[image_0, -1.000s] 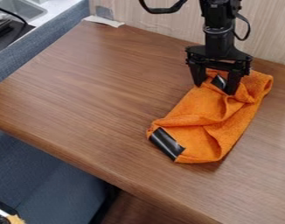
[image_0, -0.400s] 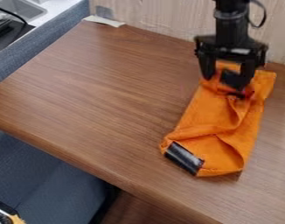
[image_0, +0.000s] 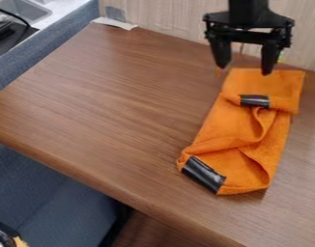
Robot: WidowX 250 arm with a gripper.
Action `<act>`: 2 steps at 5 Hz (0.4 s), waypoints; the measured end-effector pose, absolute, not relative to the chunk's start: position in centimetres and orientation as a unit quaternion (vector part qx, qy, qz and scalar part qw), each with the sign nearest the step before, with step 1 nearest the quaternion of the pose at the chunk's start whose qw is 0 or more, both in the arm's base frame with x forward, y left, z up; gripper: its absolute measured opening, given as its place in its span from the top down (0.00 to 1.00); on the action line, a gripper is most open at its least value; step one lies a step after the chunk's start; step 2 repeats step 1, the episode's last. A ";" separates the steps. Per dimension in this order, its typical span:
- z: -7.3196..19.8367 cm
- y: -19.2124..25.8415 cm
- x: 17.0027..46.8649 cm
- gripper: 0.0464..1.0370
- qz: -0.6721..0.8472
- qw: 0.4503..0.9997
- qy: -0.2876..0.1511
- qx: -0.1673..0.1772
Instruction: Move the cloth to the top of the table
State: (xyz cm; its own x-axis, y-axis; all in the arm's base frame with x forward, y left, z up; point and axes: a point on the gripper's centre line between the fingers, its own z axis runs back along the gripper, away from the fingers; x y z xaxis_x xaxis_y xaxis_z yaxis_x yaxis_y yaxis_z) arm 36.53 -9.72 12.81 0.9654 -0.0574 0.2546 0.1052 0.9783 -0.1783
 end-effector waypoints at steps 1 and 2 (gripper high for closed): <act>12.4 -9.1 35.9 0.04 -0.035 0.988 -0.122 -0.091; 12.4 -9.1 35.9 0.04 -0.035 0.988 -0.122 -0.091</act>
